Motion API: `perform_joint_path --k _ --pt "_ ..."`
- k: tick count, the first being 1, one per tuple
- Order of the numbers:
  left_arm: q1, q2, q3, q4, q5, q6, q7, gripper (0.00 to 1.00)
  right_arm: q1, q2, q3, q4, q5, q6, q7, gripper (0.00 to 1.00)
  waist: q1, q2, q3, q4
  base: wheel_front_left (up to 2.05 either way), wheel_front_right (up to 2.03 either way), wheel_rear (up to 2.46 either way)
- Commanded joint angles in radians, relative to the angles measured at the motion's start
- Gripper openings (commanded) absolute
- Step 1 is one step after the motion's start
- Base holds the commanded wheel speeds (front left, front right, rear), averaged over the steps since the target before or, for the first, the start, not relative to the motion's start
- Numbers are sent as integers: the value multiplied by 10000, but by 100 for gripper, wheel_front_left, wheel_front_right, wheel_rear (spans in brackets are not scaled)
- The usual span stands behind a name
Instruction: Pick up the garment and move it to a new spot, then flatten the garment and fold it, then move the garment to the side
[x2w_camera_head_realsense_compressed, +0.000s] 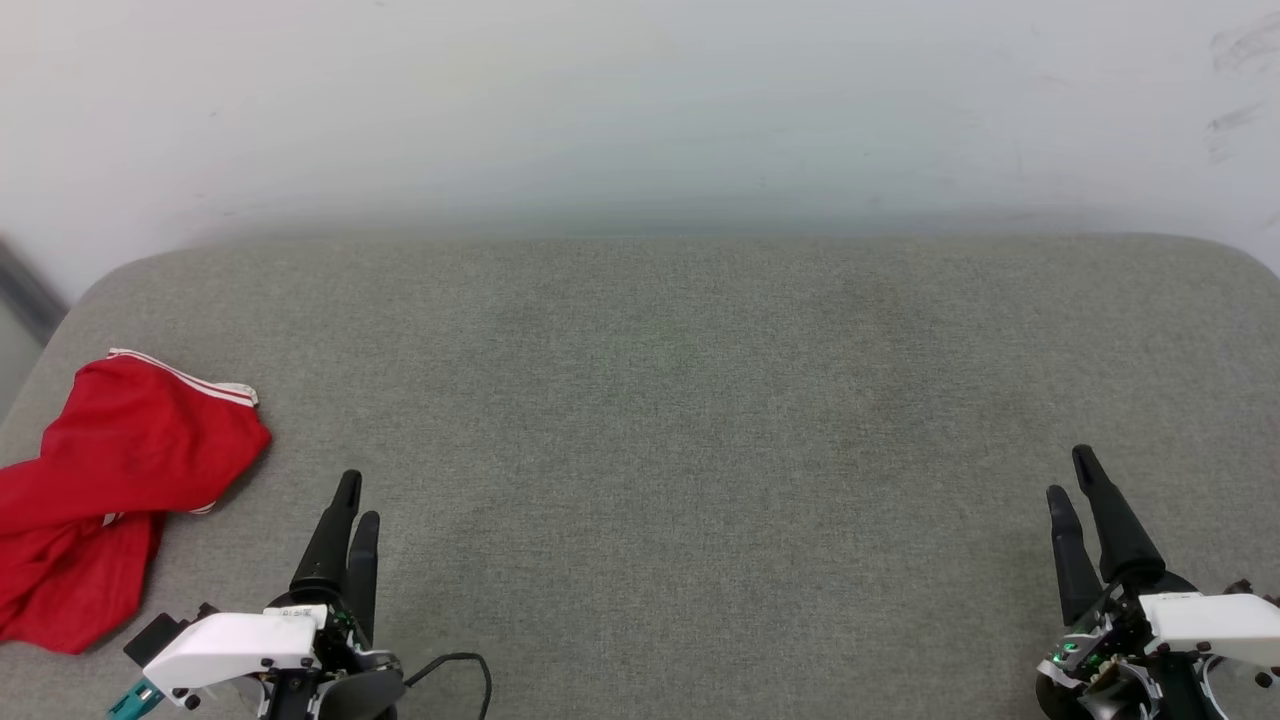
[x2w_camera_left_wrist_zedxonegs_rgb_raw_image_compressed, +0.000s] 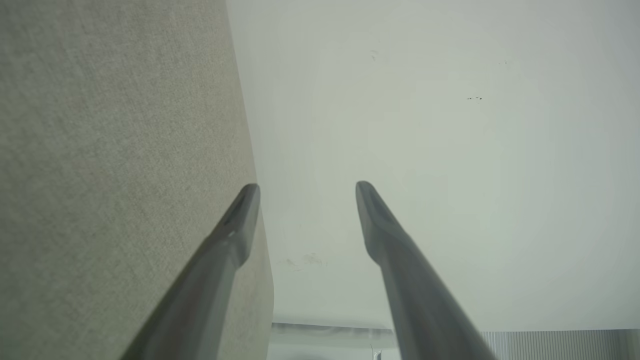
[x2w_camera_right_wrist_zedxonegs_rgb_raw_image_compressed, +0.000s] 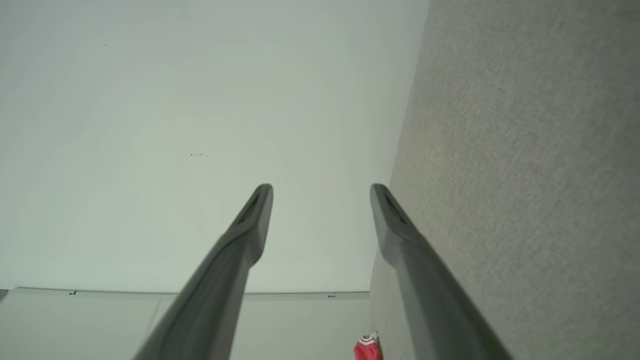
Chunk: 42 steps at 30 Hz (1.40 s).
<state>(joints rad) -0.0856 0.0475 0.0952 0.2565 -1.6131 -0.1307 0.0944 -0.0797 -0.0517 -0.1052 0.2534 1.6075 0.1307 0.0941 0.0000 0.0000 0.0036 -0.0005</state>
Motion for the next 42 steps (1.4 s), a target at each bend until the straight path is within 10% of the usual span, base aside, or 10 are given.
perform_joint_path --k 1,19,42 --pt "-242 19 -108 -240 13 -2 -91 100 -165 -4 58 -260 -84 2 -98 100 0 0 2 -1 0 0 0" --pt "-294 24 -837 -1003 969 -2 -930 100 51 0 410 -939 -1249 2 -930 100 0 0 14 2 0 0 0" --pt "-325 175 -1519 -1521 6247 -1 -1809 100 261 1 703 -1588 -7048 1 -1808 100 0 0 18 -11 0 0 0"
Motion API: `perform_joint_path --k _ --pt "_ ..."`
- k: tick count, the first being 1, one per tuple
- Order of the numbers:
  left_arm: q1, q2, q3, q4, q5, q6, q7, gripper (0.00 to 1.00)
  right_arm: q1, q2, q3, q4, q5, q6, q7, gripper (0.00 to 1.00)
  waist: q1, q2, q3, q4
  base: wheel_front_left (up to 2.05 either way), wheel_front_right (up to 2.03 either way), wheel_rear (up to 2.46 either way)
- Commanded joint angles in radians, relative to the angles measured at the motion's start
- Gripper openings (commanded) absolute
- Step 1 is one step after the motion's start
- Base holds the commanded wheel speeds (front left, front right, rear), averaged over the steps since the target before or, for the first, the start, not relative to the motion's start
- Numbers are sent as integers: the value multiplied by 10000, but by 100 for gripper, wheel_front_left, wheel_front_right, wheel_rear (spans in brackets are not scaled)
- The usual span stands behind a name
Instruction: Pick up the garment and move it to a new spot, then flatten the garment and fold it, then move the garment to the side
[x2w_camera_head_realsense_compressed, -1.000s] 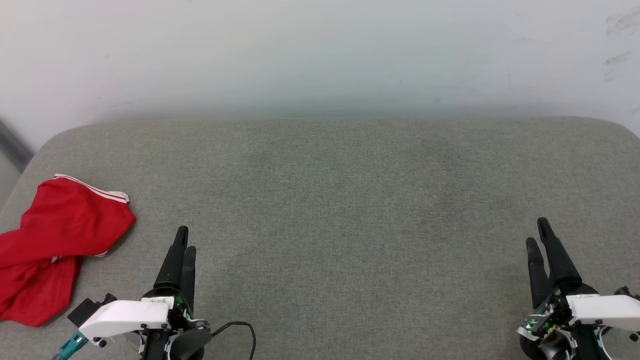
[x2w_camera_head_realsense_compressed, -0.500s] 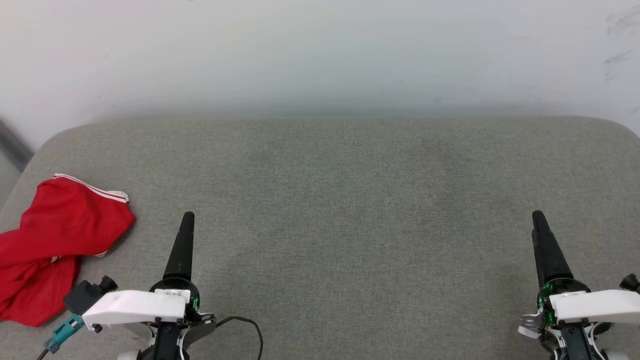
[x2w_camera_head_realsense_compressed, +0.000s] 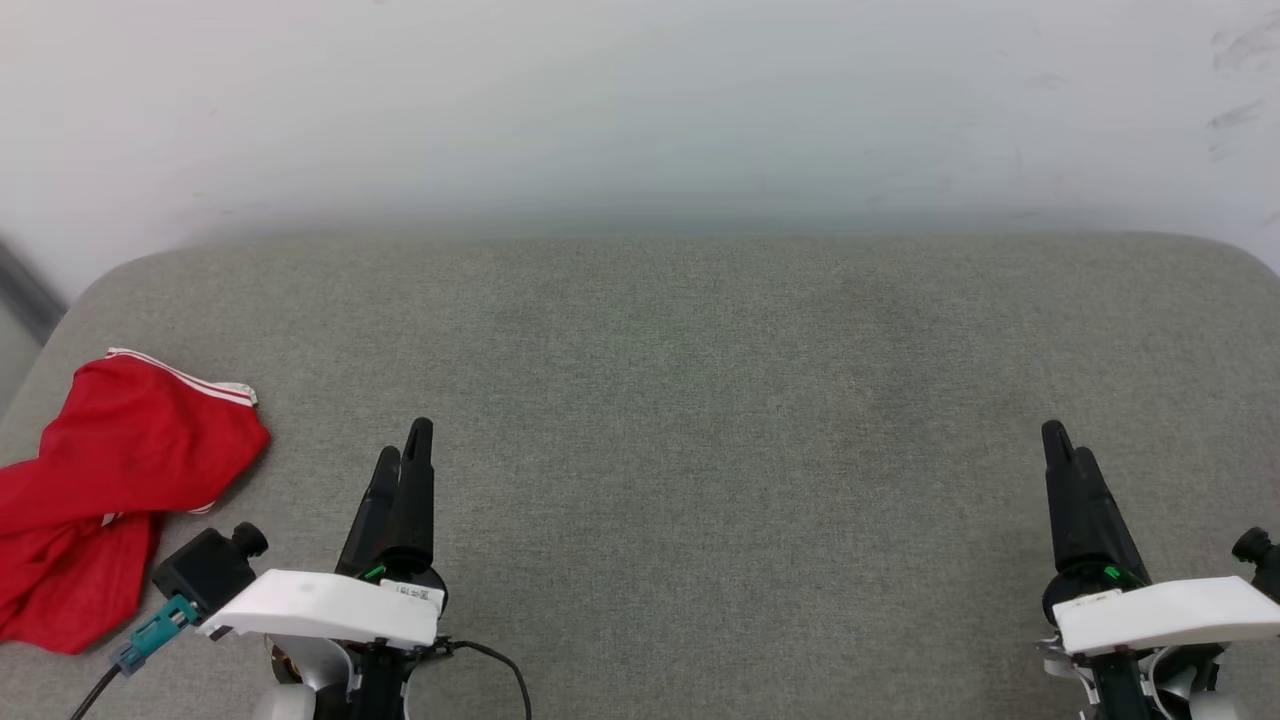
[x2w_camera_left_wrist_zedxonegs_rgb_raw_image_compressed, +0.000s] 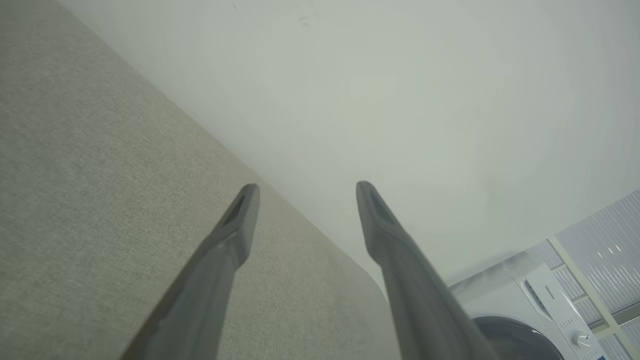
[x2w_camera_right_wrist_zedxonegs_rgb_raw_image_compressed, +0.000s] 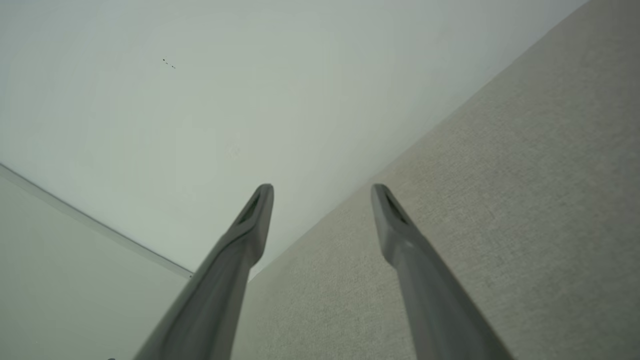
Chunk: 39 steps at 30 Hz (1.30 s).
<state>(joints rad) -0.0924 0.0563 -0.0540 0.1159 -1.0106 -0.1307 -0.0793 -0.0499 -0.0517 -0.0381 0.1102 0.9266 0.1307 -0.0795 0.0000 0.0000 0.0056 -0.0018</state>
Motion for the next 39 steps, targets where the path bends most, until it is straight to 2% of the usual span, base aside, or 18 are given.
perform_joint_path --k 1,22,39 --pt "-258 103 -42 -96 441 -1 -101 100 -35 1 54 -161 -443 1 -107 100 0 0 -4 5 0 0 0" --pt "-267 193 -177 163 3996 -1 -708 100 164 10 50 -514 -4138 1 9 100 0 0 -23 -11 0 0 0" --pt "-193 126 -94 266 6060 0 -1110 100 299 15 114 -755 -5705 1 -25 100 0 0 -56 -1 0 0 0"
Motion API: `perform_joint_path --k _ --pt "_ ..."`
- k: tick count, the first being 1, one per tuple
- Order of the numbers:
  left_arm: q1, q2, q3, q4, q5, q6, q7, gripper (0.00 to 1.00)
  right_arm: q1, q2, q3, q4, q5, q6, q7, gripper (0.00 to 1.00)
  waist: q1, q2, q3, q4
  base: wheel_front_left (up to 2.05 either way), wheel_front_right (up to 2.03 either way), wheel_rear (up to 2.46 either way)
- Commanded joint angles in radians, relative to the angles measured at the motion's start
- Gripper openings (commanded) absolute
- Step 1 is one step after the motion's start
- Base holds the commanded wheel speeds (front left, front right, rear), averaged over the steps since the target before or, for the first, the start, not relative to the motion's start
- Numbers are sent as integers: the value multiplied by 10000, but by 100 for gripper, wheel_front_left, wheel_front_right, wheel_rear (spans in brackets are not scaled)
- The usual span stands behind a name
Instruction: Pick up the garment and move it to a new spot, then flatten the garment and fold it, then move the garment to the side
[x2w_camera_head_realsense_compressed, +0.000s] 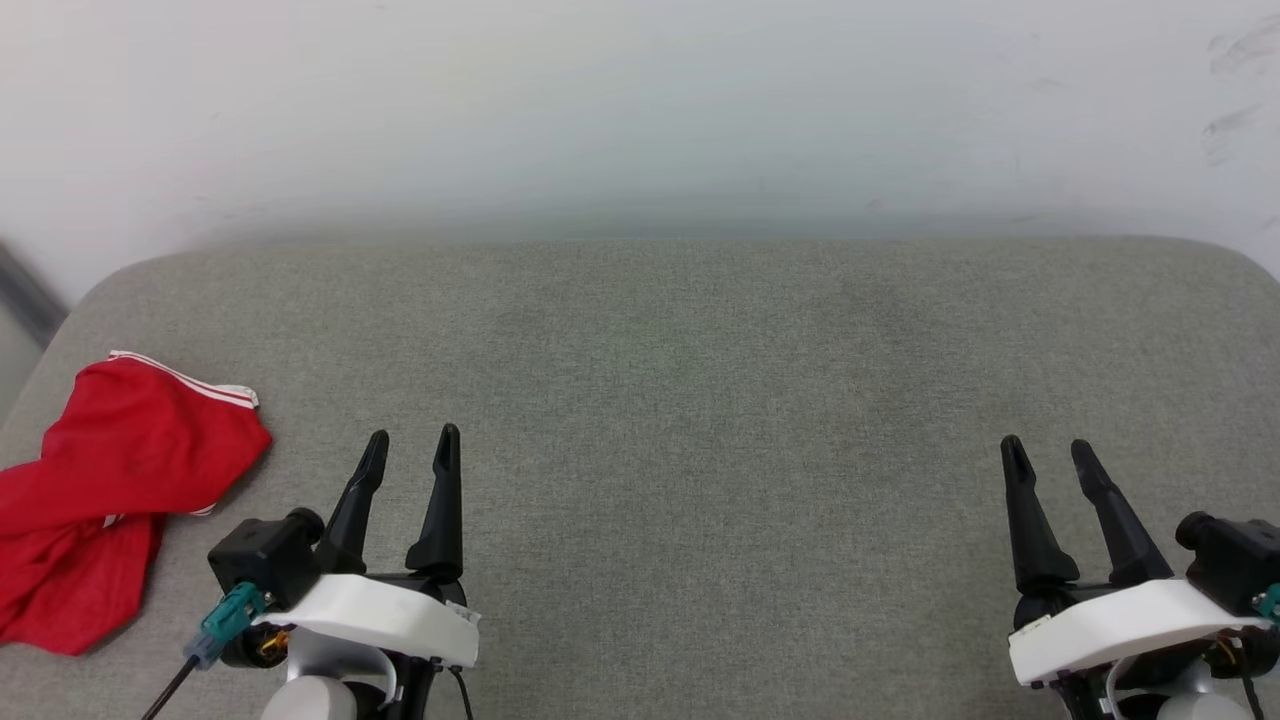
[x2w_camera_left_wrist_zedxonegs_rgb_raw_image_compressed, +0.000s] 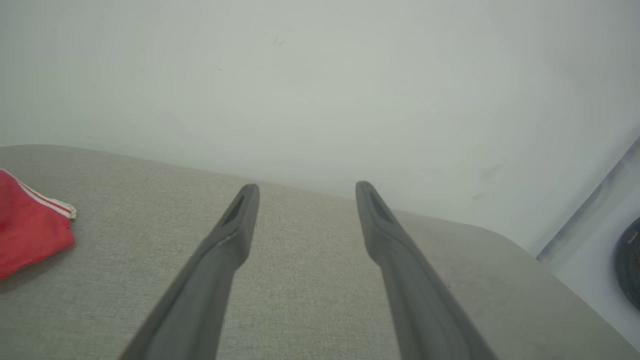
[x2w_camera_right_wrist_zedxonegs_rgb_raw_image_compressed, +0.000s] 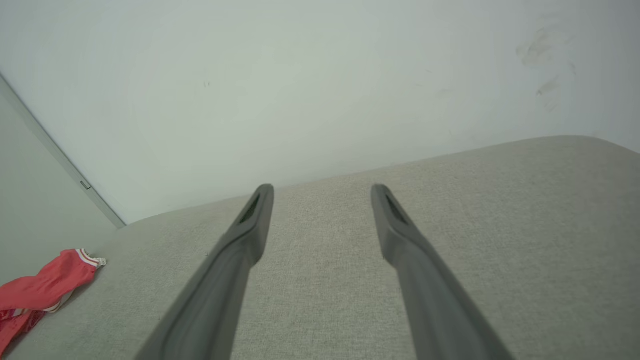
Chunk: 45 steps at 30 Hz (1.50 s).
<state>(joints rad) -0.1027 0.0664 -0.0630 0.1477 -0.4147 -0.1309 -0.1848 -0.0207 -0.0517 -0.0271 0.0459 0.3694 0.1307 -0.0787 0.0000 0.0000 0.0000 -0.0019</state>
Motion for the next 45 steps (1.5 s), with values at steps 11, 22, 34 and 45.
perform_joint_path --k 11,22,34,45 --pt "-29 -50 37 183 1207 2 -298 100 159 18 -50 -189 -994 0 72 100 0 0 -62 32 0 0 0" --pt "-31 -107 180 593 2093 52 -520 100 254 21 -146 -231 -1656 -1 150 100 0 0 -104 19 0 0 0" --pt "-100 -145 218 896 2837 78 -740 100 230 25 -214 -130 -2262 -1 -12 100 0 0 -93 9 0 0 0" --pt "-144 -161 269 1070 2922 110 -809 100 124 26 -215 28 -2357 -1 -181 100 0 0 -83 22 0 0 0"
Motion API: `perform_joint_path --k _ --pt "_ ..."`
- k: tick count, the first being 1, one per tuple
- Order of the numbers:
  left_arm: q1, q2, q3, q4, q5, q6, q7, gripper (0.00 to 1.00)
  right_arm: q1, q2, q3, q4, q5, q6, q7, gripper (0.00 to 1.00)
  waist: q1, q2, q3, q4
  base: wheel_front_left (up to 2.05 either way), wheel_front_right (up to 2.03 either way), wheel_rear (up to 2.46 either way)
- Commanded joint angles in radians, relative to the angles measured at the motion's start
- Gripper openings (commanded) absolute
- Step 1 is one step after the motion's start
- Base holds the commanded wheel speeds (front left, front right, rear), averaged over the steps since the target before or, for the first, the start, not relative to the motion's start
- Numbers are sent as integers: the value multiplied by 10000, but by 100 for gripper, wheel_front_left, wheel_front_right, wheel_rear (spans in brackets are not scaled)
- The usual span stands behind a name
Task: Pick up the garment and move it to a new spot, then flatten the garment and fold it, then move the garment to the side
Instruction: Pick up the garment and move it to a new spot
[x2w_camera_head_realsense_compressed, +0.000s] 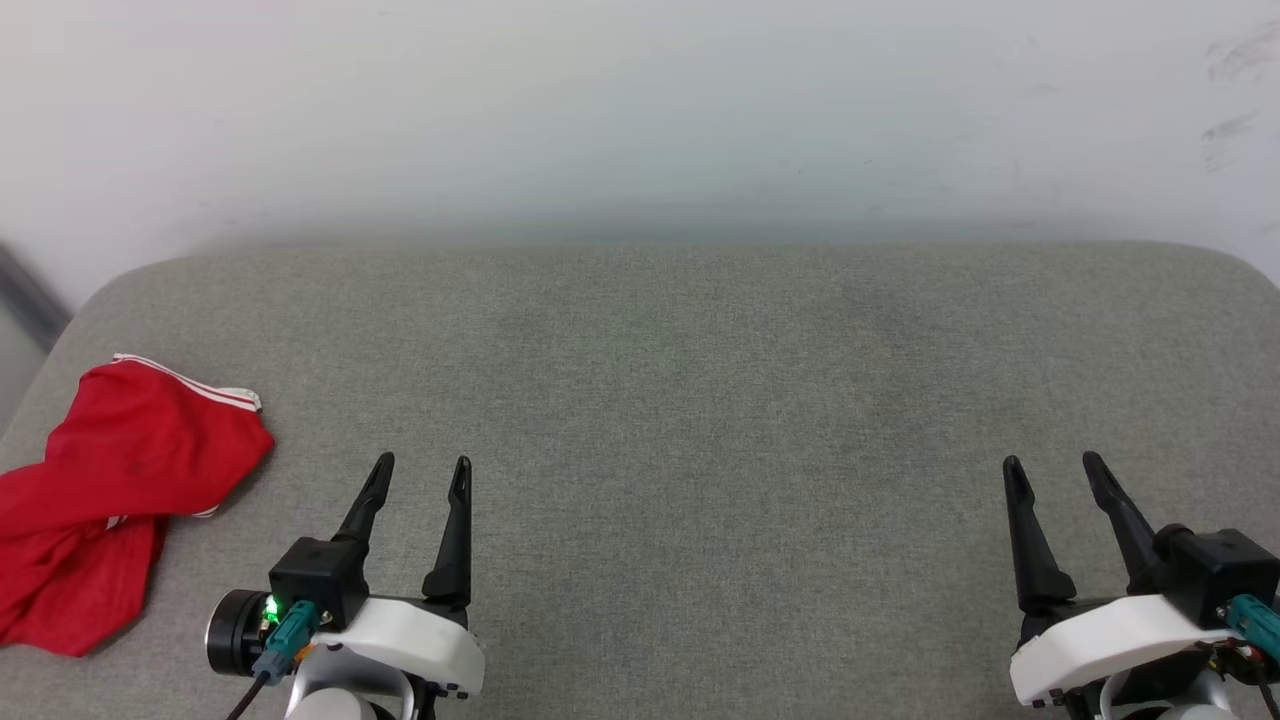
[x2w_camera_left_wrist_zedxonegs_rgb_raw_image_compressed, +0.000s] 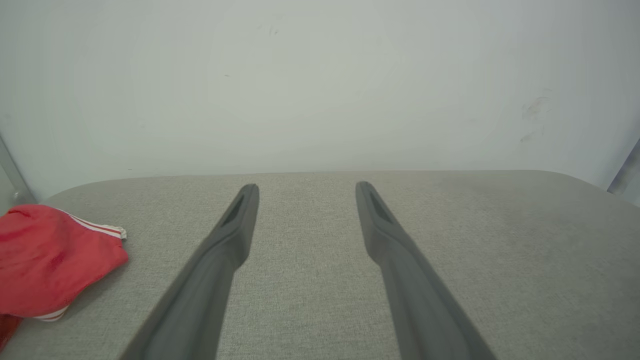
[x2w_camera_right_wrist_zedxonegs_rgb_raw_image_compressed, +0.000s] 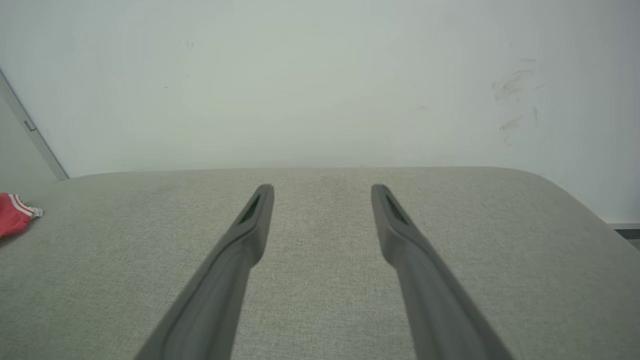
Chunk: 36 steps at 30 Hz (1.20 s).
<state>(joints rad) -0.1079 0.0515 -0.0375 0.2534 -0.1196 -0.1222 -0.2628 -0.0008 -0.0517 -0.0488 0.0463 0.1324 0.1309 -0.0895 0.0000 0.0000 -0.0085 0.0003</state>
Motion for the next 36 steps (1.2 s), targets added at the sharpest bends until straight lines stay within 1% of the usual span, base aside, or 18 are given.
perform_joint_path --k 1,10,15,20,28,33,34,36 --pt "-104 -13 15 26 -48 28 -30 100 -92 26 -5 36 25 -3 -72 100 0 0 7 3 0 0 0" --pt "-152 -14 -44 99 -166 83 -28 100 -144 26 -63 128 76 -3 -160 100 0 0 35 113 0 0 0" --pt "-226 -12 -132 129 -295 174 -28 100 -134 26 -4 -65 -38 -3 -128 100 0 0 106 514 0 0 0" --pt "-353 -11 -116 148 -315 240 -28 100 -178 26 173 -390 -277 -3 44 100 0 0 210 1293 0 0 0" --pt "-407 -12 142 19 -265 328 -28 100 -365 25 584 -824 -579 -3 363 100 0 0 445 2843 0 0 0" --pt "-406 -12 355 4 -245 298 -28 100 -419 23 814 -1039 -737 -5 516 100 0 0 530 3806 0 0 0" --pt "-406 -12 355 4 -245 298 -28 100 -419 23 814 -1039 -737 -5 516 100 0 0 530 3806 0 0 0" --pt "-368 -14 459 -40 -227 317 -28 100 -432 25 912 -1103 -749 -3 571 100 0 0 544 4116 0 0 0"
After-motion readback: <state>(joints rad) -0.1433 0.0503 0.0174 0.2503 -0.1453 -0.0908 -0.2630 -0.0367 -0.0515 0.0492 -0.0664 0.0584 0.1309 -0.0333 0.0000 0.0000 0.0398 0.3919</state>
